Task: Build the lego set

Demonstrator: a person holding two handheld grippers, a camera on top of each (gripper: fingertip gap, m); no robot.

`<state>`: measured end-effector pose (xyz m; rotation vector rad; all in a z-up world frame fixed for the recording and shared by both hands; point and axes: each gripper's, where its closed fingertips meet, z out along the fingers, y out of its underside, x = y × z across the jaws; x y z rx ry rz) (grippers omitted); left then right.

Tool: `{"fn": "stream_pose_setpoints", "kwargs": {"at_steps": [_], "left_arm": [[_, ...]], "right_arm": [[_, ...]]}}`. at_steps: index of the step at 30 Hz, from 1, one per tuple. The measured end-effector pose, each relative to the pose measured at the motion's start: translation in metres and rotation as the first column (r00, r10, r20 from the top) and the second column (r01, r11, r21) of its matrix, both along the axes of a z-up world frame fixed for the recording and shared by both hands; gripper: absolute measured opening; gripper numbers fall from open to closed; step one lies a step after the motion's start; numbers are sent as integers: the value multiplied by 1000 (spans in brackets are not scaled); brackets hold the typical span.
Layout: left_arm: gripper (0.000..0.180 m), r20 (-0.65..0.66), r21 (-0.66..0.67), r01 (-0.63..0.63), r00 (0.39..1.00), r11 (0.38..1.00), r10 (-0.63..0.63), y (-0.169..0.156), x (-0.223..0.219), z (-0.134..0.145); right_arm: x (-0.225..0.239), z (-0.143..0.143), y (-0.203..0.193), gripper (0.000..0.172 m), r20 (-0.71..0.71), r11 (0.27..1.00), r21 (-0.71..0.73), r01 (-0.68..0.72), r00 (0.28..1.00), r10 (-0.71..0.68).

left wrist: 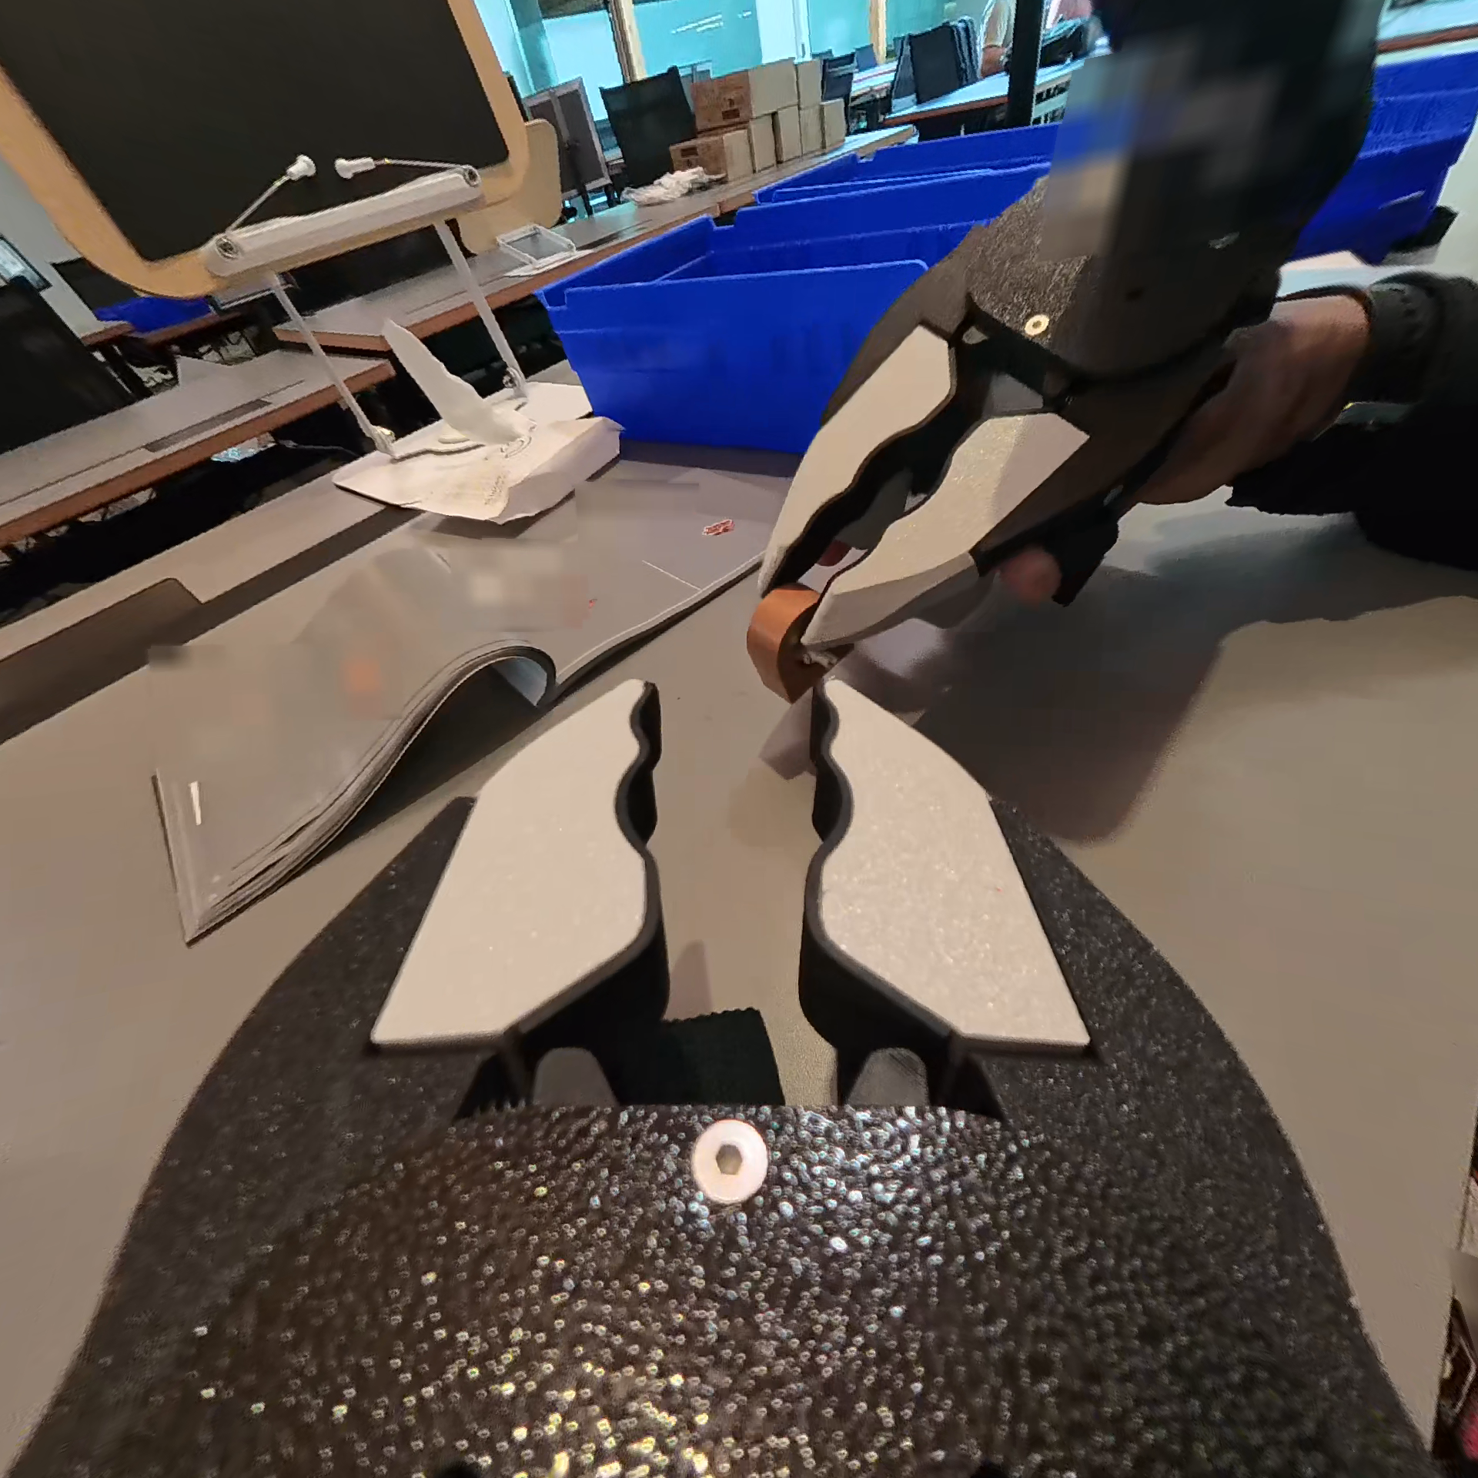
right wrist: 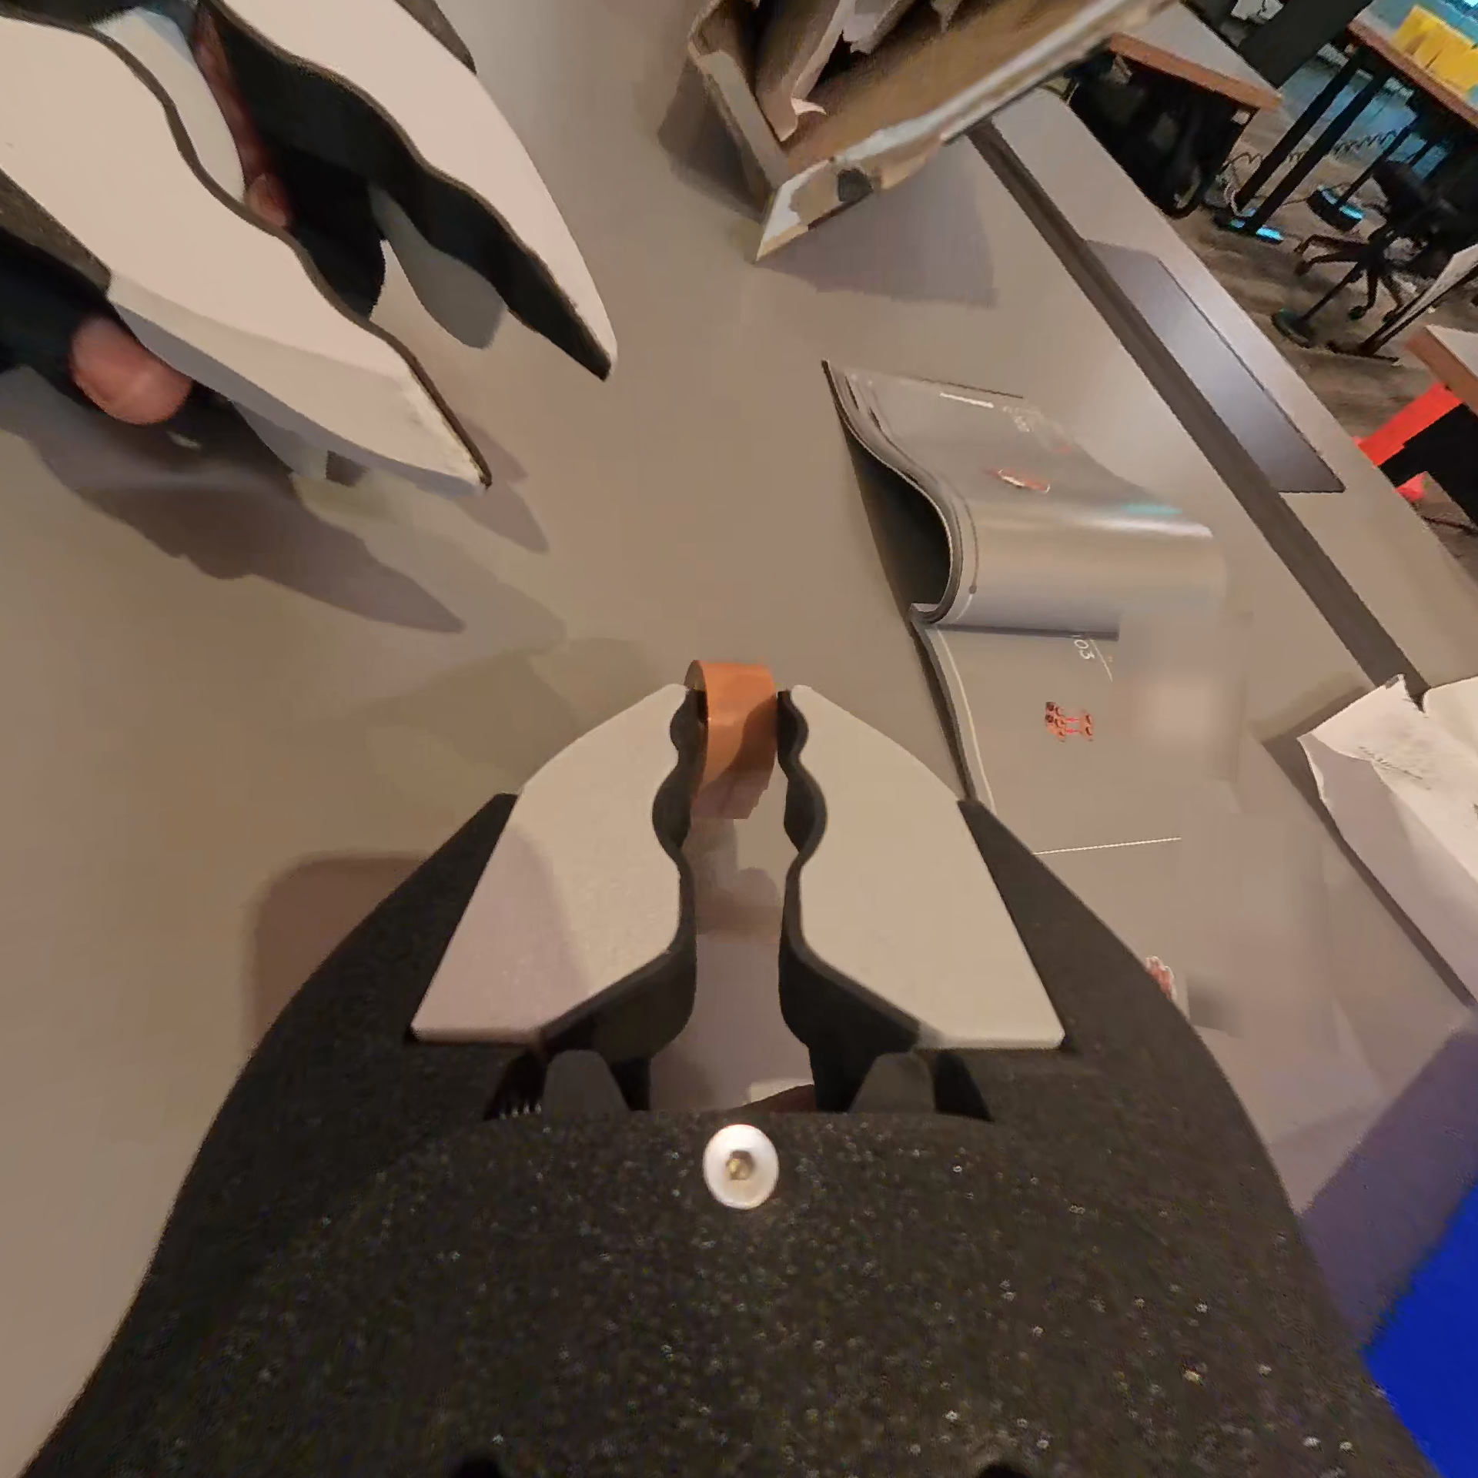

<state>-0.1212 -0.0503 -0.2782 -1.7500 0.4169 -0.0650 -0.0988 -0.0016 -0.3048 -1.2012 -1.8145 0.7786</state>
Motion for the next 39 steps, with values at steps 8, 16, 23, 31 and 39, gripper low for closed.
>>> {"fn": "stream_pose_setpoints", "kwargs": {"at_steps": [8,16,23,31,39], "left_arm": [[33,-20,-4,12,1000,1000,-12,-1,3,-2],[32,-22,-5,18,1000,1000,-19,-1,4,-2],[32,-14,-12,30,999,999,-30,-2,5,-2],[31,15,-13,34,999,999,-33,-3,2,-1],[31,21,-30,34,999,999,-33,-3,1,-3]], "right_arm": [[-3,-24,2,18,76,1000,11,1,997,-2],[-2,-29,6,17,110,1000,-12,28,994,-26],[0,-33,3,31,135,1000,-12,7,991,-5],[11,-34,8,39,167,998,-59,32,986,-21],[25,-41,-11,37,215,999,-48,-16,976,26]]}}
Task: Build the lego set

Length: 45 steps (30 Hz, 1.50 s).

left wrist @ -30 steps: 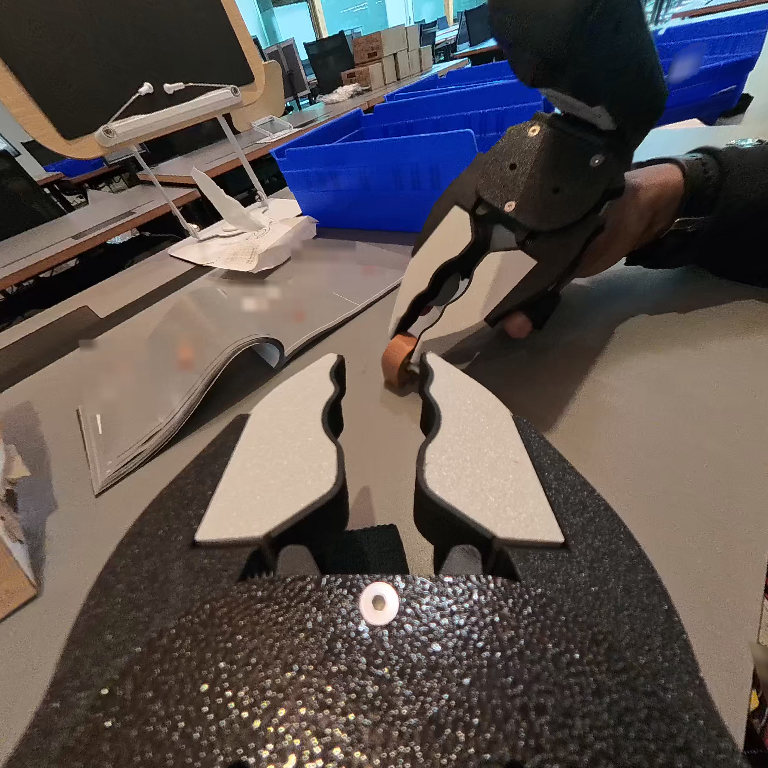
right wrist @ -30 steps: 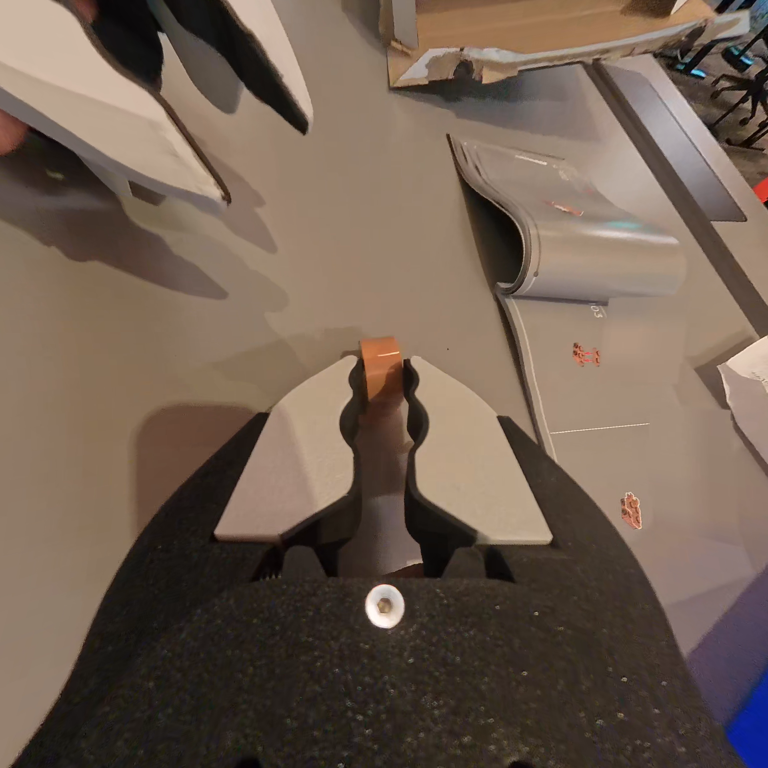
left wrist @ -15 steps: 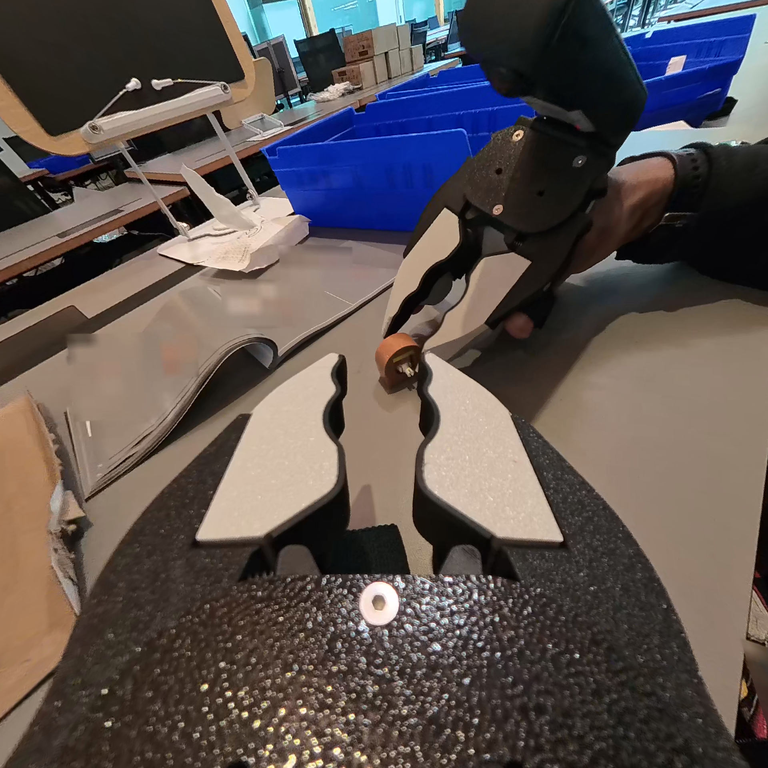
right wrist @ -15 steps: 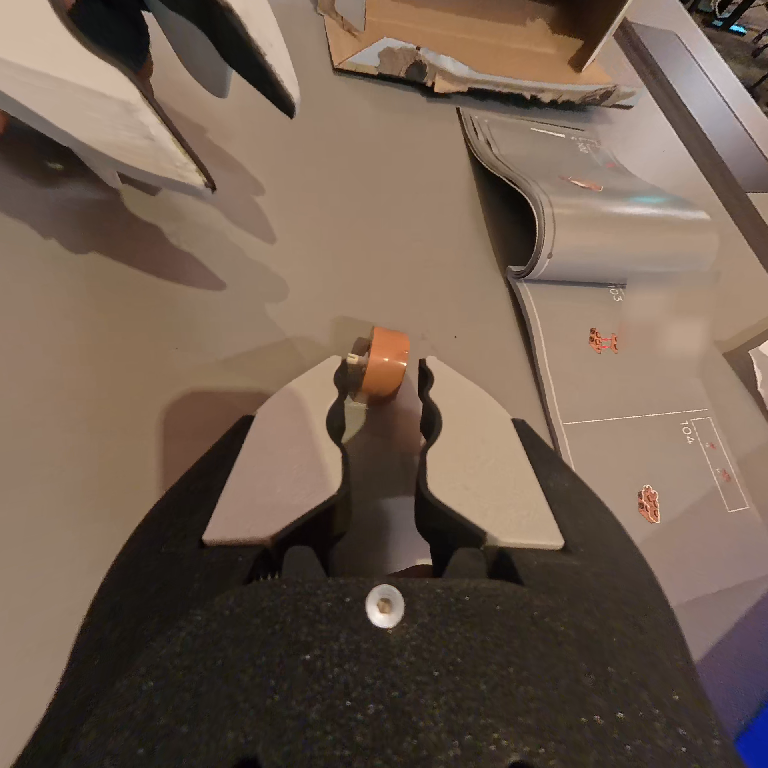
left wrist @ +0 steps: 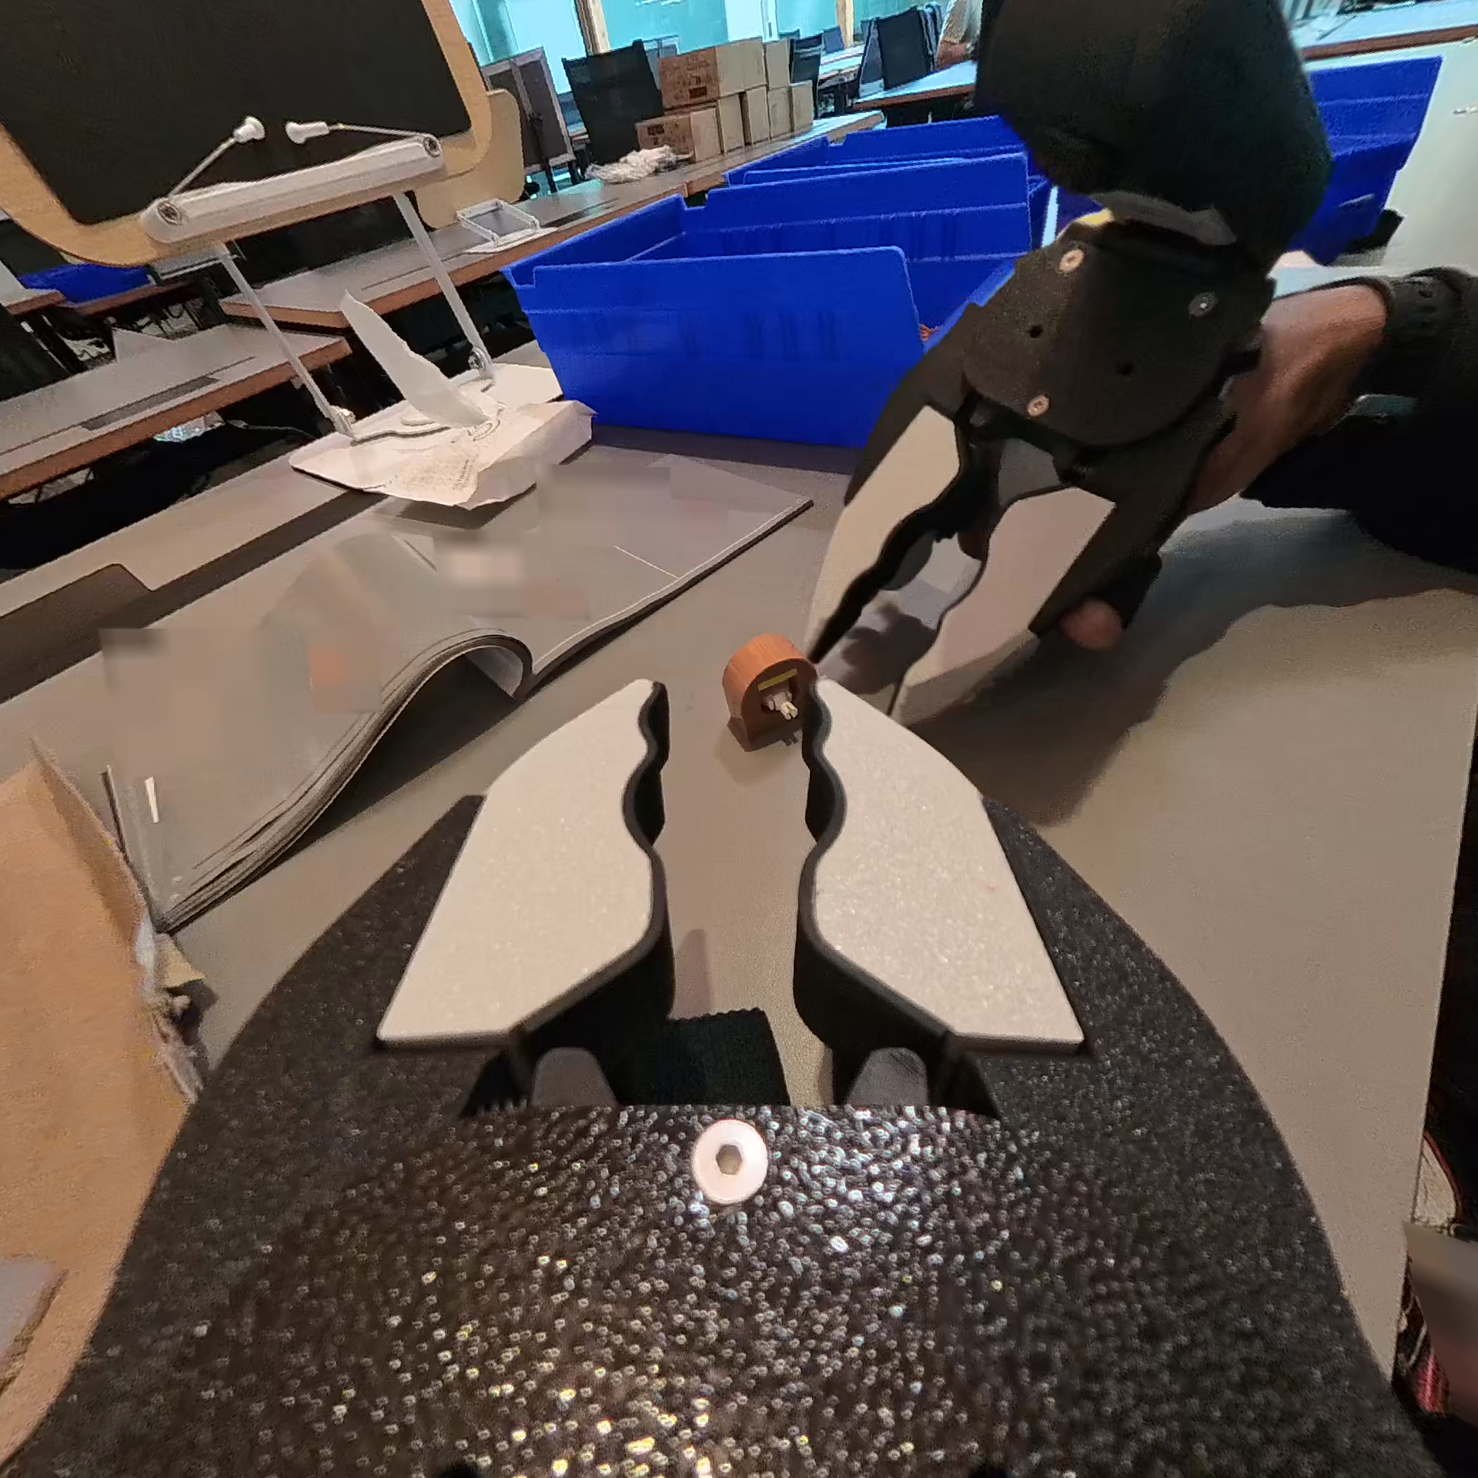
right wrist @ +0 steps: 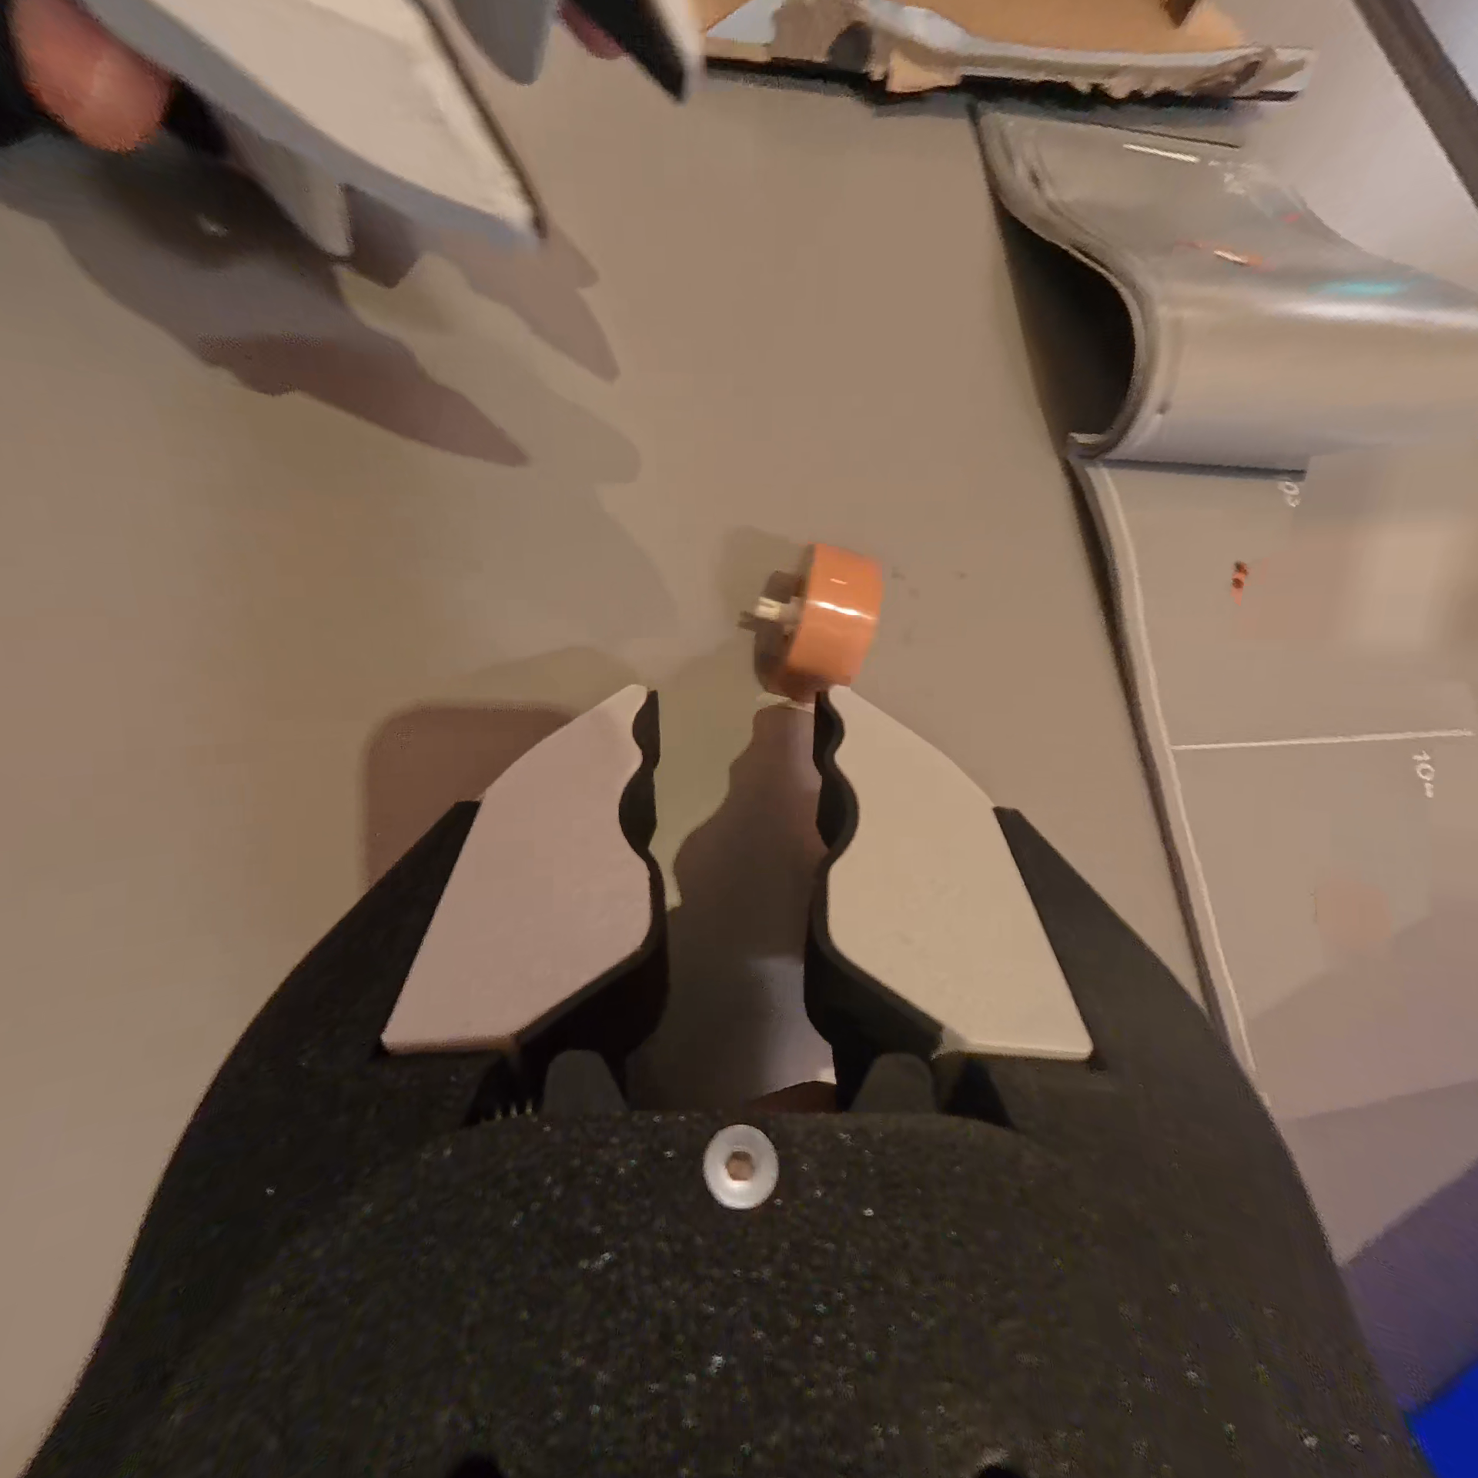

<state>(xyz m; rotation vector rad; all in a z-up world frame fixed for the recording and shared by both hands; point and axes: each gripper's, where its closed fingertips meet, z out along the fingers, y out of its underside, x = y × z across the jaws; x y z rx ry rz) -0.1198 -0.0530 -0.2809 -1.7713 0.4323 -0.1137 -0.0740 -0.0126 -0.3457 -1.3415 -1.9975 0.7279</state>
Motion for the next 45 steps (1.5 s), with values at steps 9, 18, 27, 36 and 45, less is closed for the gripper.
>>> {"fn": "stream_pose_setpoints", "kwargs": {"at_steps": [9,18,27,36,45], "left_arm": [[31,19,-5,-7,1000,1000,8,-1,-3,0],[30,0,-15,-5,1000,1000,5,0,-1,-2],[30,51,-16,9,999,1000,-8,-2,-4,0],[29,98,-7,22,995,1000,-21,-3,-6,4],[29,112,-5,26,993,1000,-25,-3,-6,5]], "right_arm": [[1,15,-11,35,-45,998,10,-59,997,59],[-14,12,10,35,-3,998,-42,53,999,-54],[-12,25,1,38,37,986,127,-108,994,105],[-33,0,1,44,90,945,87,-316,947,309],[-3,-3,30,37,181,965,116,-234,961,211]]}}
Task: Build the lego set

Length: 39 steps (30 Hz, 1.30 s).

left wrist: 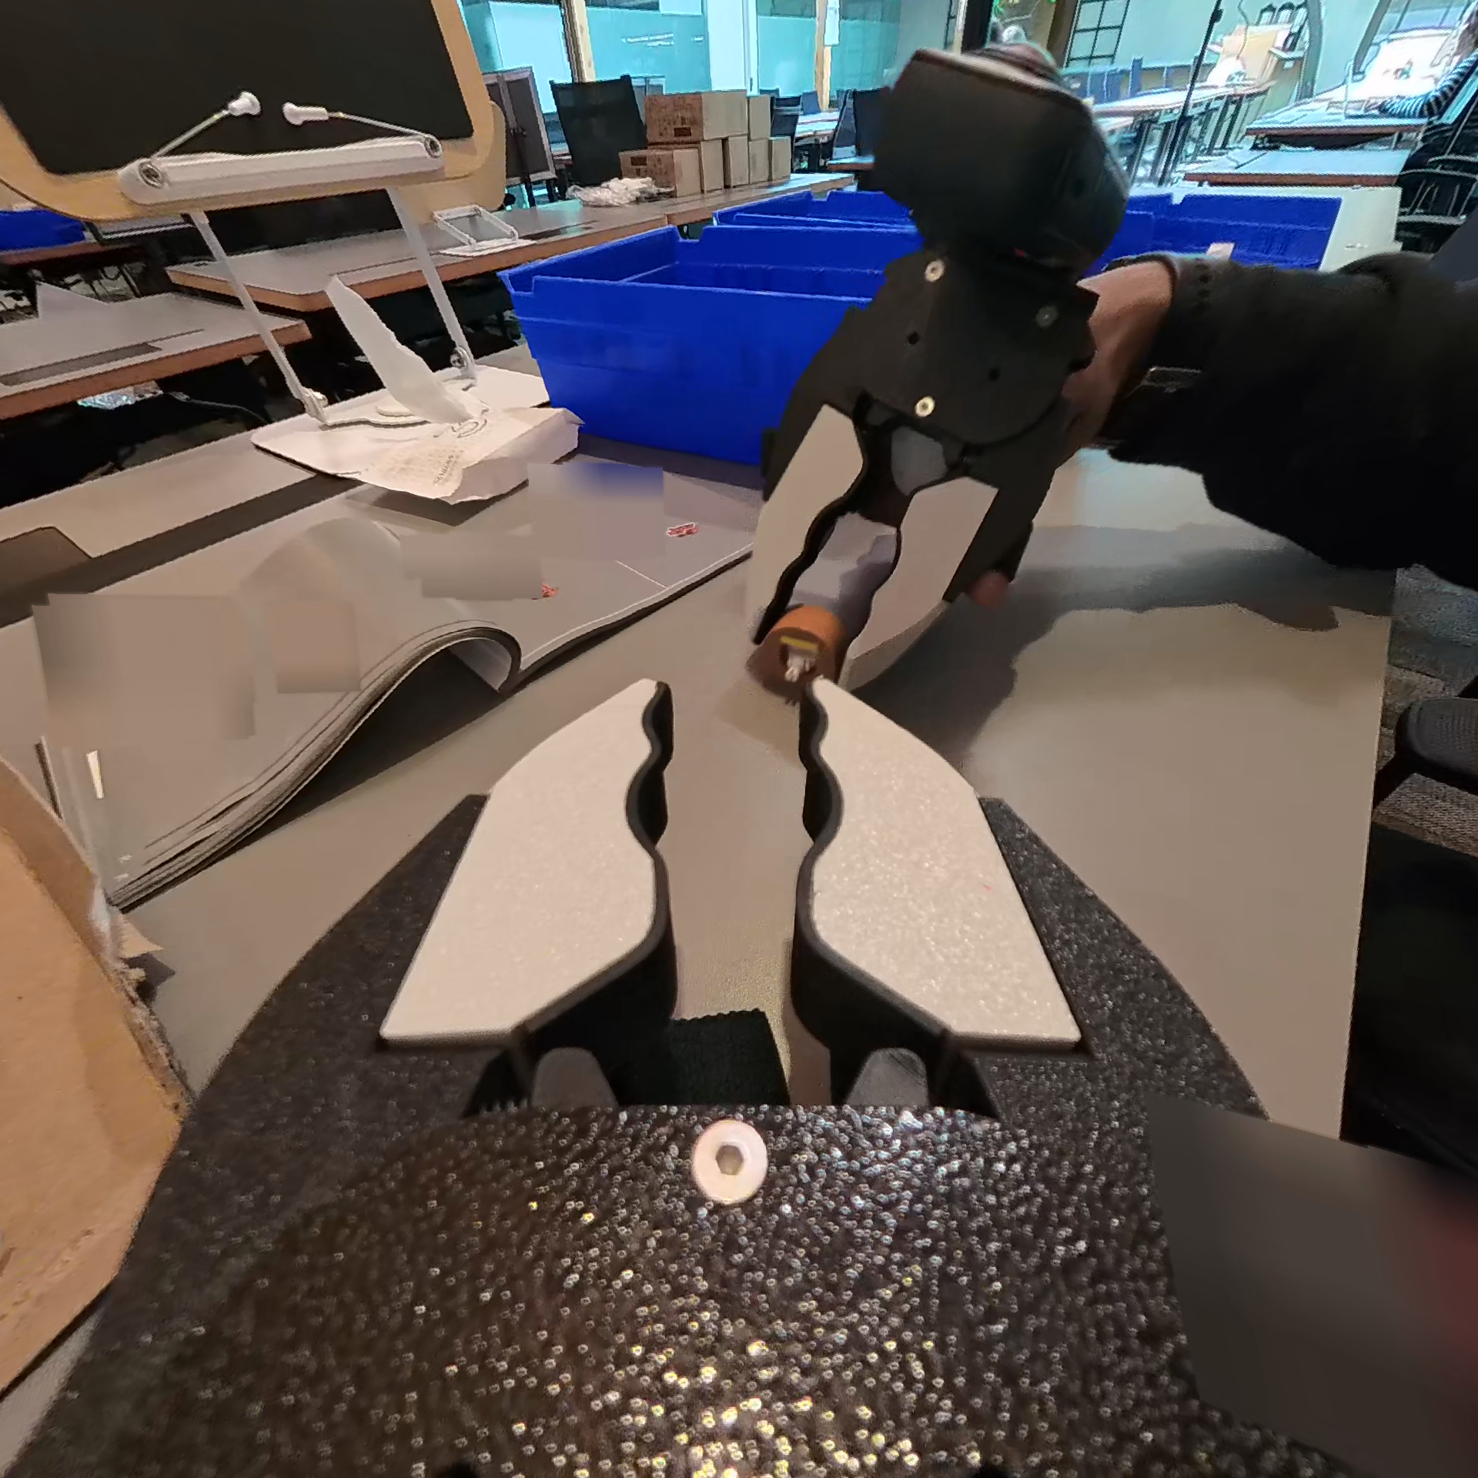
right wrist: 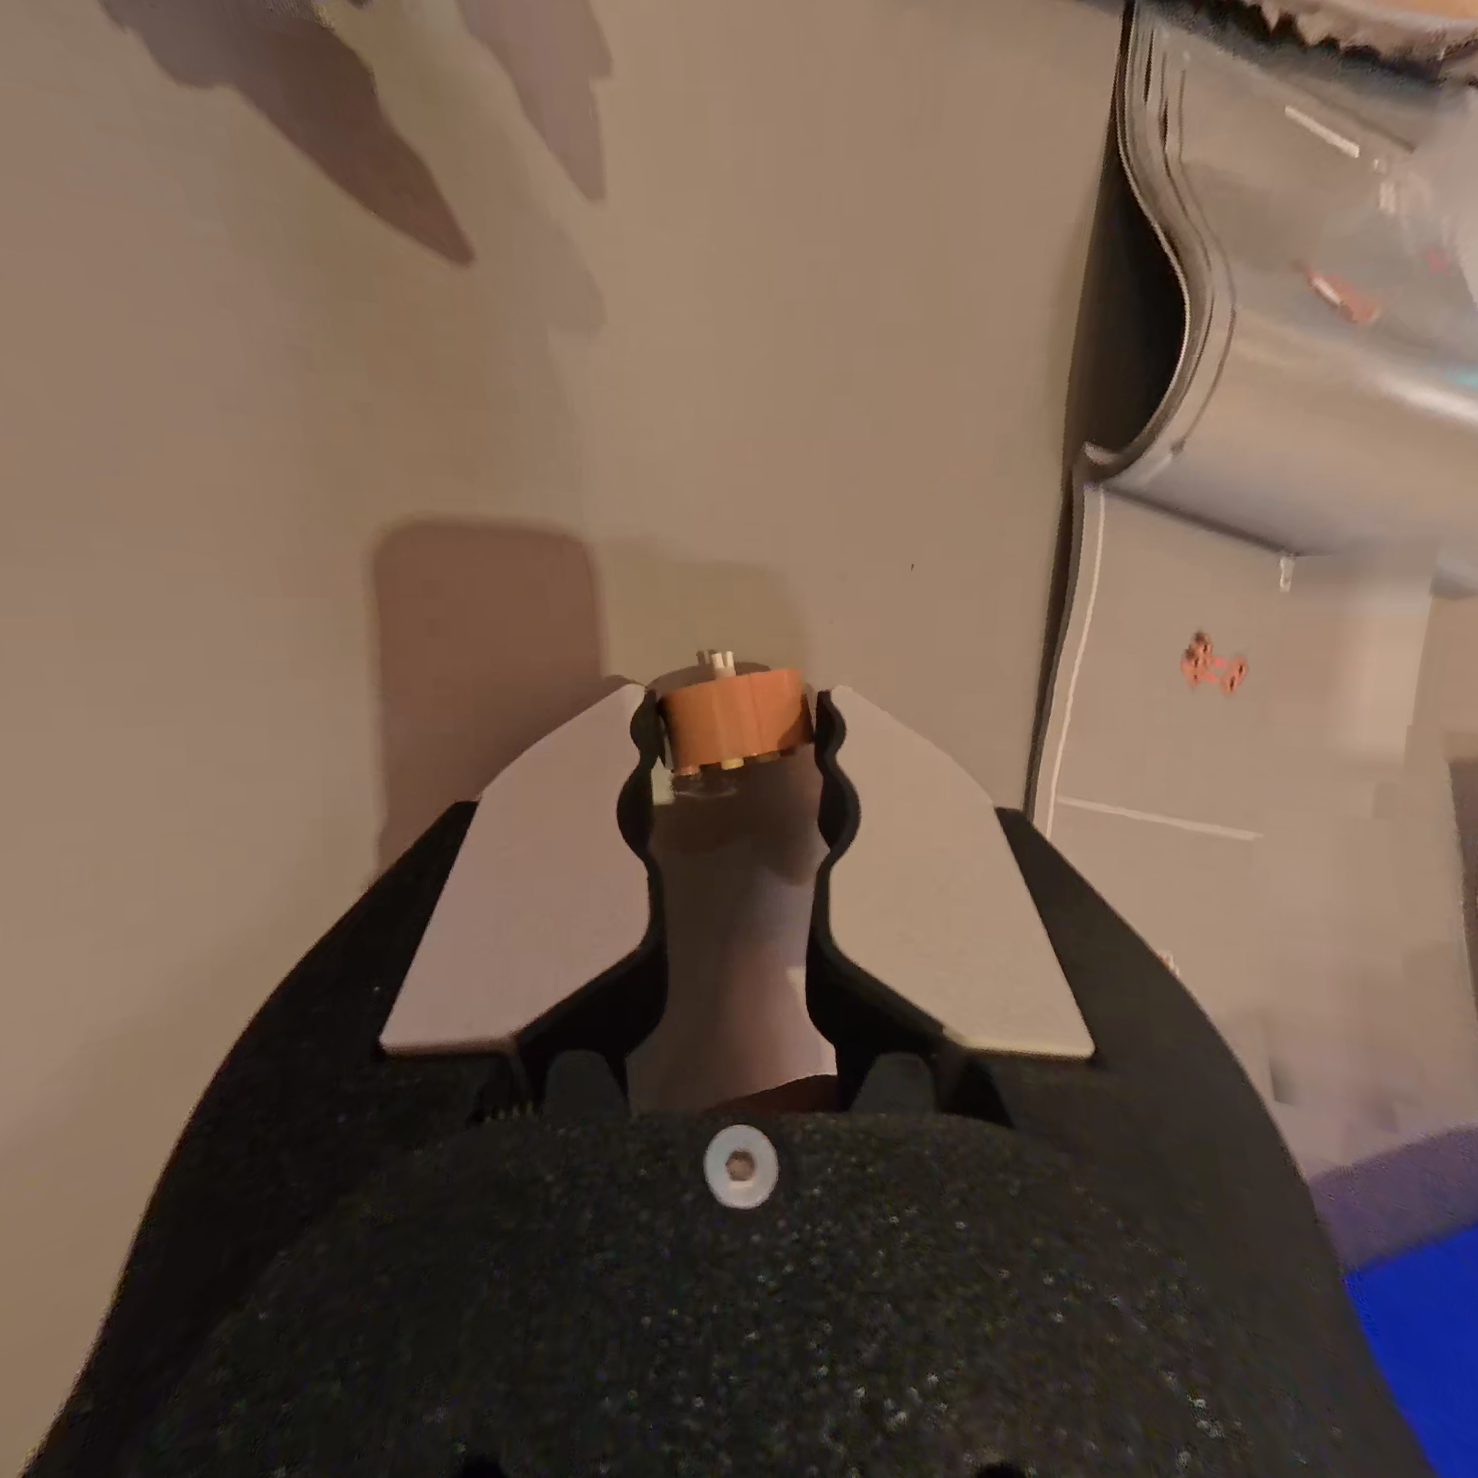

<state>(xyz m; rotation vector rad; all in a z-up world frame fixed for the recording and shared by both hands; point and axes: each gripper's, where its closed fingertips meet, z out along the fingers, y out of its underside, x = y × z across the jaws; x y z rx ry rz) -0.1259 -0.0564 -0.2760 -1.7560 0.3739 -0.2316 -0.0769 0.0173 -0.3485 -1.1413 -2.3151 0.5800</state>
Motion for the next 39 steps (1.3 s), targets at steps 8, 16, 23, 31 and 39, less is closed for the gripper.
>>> {"fn": "stream_pose_setpoints", "kwargs": {"at_steps": [8,16,23,31,39], "left_arm": [[29,-15,-7,-7,1000,1000,6,1,0,-1],[29,1,-3,-7,1000,1000,7,-1,-2,0],[28,27,-67,16,1000,998,-14,3,-1,-7],[25,110,-90,37,994,995,-27,7,-5,-6],[23,43,-3,2,999,1000,-1,3,-5,2]], "right_arm": [[13,17,11,56,-89,992,-41,117,989,-120],[59,44,20,46,-350,921,-159,355,852,-389],[74,44,49,44,-365,883,-157,443,805,-468],[45,49,63,43,-349,910,-95,404,843,-411],[21,53,57,38,-482,922,-91,377,793,-372]]}}
